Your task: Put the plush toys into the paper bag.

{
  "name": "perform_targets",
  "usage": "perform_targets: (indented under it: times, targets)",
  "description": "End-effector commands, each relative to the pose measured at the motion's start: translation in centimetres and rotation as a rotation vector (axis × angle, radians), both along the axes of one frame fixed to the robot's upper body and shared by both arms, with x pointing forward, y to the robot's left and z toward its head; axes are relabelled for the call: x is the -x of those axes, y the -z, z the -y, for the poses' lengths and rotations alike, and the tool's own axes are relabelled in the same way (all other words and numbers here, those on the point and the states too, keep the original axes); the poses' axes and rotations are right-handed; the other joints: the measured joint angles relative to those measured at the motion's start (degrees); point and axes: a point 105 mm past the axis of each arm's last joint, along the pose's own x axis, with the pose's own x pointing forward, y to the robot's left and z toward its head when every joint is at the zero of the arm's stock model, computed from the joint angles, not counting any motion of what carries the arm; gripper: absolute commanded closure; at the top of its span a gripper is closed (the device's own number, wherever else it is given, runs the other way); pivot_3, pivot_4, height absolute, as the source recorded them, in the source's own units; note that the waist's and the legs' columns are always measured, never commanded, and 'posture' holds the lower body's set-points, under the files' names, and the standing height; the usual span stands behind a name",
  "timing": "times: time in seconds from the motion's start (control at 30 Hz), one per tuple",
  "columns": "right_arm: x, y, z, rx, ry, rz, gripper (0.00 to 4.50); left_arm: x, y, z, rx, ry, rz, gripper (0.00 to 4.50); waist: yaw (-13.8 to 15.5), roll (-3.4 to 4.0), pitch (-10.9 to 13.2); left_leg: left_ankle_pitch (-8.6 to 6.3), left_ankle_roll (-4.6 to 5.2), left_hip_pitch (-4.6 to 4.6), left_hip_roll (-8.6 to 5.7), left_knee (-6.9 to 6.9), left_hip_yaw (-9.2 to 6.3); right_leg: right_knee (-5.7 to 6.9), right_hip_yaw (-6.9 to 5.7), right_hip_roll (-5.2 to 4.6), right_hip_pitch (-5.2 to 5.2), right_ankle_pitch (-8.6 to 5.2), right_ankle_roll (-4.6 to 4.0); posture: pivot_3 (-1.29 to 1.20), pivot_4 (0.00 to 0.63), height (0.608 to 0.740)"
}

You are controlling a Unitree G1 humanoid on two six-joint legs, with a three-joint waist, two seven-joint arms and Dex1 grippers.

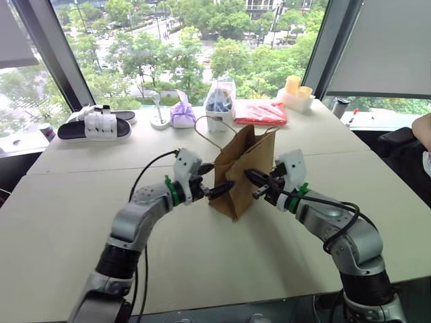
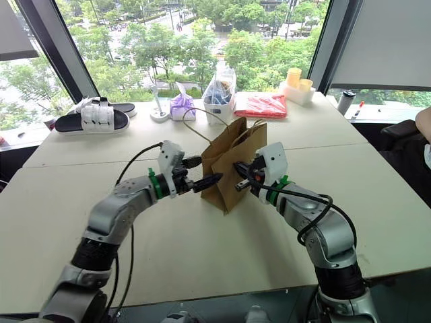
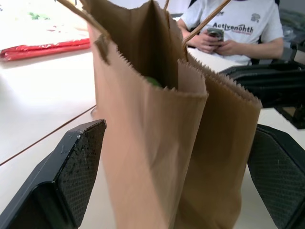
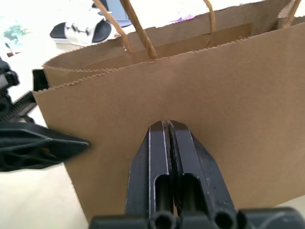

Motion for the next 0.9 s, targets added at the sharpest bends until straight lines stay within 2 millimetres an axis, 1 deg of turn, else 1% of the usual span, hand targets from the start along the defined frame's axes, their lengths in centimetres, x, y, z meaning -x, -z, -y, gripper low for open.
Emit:
perform_targets:
  times: [0.03, 0.07, 0.17, 0.27, 0.4, 0.5, 0.6, 0.63, 0.73, 0.8, 0.87, 0.9]
  targets:
    - [0.2, -1.2, 0.0, -0.006, 0.001, 0.056, 4.43, -0.2, -0.9, 0.7, 0.012, -0.011, 0.05, 0.0, -0.14, 0.0, 0.0, 0.0, 0.0, 0.0, 0.0, 0.0, 0.0, 0.0, 0.0, 0.0, 0.0, 0.0, 0.0, 0.0, 0.15, 0.74]
    - [0.2, -1.2, 0.1, -0.004, 0.005, 0.056, 4.43, -0.2, -0.9, 0.8, 0.015, -0.013, 0.046, 0.0, -0.15, 0.0, 0.0, 0.0, 0.0, 0.0, 0.0, -0.01, 0.0, 0.01, 0.0, 0.01, -0.02, 0.0, 0.0, 0.0, 0.15, 0.74]
    - [0.2, -1.1, 0.4, -0.002, 0.015, 0.053, 4.5, -0.3, -0.6, 1.0, 0.014, -0.027, 0.032, 0.8, -0.07, 0.0, 0.0, 0.0, 0.0, 0.0, 0.01, 0.0, -0.01, 0.02, 0.0, 0.01, -0.01, 0.0, 0.0, 0.0, 0.15, 0.74]
    - [0.4, -0.9, 0.9, 0.001, 0.03, 0.051, 4.5, -0.2, -0.7, 0.9, 0.035, -0.042, 0.014, 2.26, -0.04, 0.0, 0.0, 0.0, 0.0, 0.0, 0.0, 0.01, 0.0, 0.02, 0.0, 0.01, -0.01, 0.0, 0.0, 0.0, 0.15, 0.74]
    - [0.6, -0.9, 1.5, 0.006, 0.05, 0.05, 4.5, -0.4, -1.2, 1.1, 0.06, -0.049, -0.051, 3.99, 0.0, 0.0, 0.0, 0.0, 0.0, 0.0, 0.0, 0.02, -0.01, 0.02, 0.0, 0.01, 0.01, 0.0, 0.0, 0.0, 0.15, 0.74]
    - [1.0, -1.2, 2.6, 0.014, 0.079, 0.059, 4.5, -0.7, -1.4, 1.1, 0.061, -0.043, -0.068, 3.99, 0.06, 0.0, 0.0, 0.0, 0.01, -0.01, 0.0, 0.04, -0.01, 0.02, 0.0, 0.01, 0.01, 0.0, 0.0, 0.0, 0.15, 0.74]
    - [1.4, -1.9, 4.6, 0.02, 0.127, 0.067, 4.5, -0.8, -1.7, 1.2, 0.06, 0.021, -0.058, 3.99, 0.12, 0.0, 0.0, 0.0, 0.01, 0.0, -0.01, 0.06, 0.0, 0.02, 0.0, 0.01, 0.03, 0.0, 0.01, 0.0, 0.15, 0.74]
    - [1.6, -2.2, 5.9, 0.022, 0.155, 0.072, 4.5, -1.1, -1.9, 1.0, 0.064, 0.068, -0.045, 3.99, 0.21, 0.0, 0.0, 0.0, 0.01, 0.0, -0.01, 0.05, 0.0, 0.01, -0.02, 0.01, 0.03, 0.0, 0.0, 0.0, 0.15, 0.74]
    - [2.4, -3.0, 8.9, 0.024, 0.218, 0.074, 4.5, -1.9, -2.4, 0.4, 0.072, 0.186, -0.04, 3.99, 0.21, 0.0, 0.0, 0.0, 0.01, 0.0, -0.03, 0.09, 0.02, 0.01, -0.06, 0.01, 0.08, 0.0, 0.0, 0.0, 0.15, 0.74]
    - [2.9, -3.4, 11.6, 0.036, 0.292, 0.074, 4.5, -2.2, -3.1, -0.5, 0.065, 0.31, -0.064, 3.99, 0.12, 0.0, 0.0, -0.01, 0.03, 0.0, -0.03, 0.1, 0.02, 0.01, -0.07, 0.01, 0.1, 0.0, 0.01, 0.0, 0.15, 0.74]
    - [3.4, -3.8, 13.3, 0.046, 0.337, 0.077, 4.5, -2.4, -3.5, -1.5, 0.075, 0.392, -0.11, 3.99, -0.01, 0.0, 0.0, -0.02, 0.06, -0.01, -0.03, 0.09, 0.02, 0.0, -0.1, 0.02, 0.1, 0.0, 0.01, 0.0, 0.15, 0.74]
    - [3.6, -4.0, 13.8, 0.053, 0.35, 0.08, 4.5, -2.6, -3.7, -1.9, 0.08, 0.415, -0.128, 3.99, -0.09, 0.0, 0.0, -0.04, 0.09, -0.01, -0.03, 0.09, 0.03, 0.0, -0.1, 0.02, 0.11, 0.0, 0.01, 0.0, 0.15, 0.74]
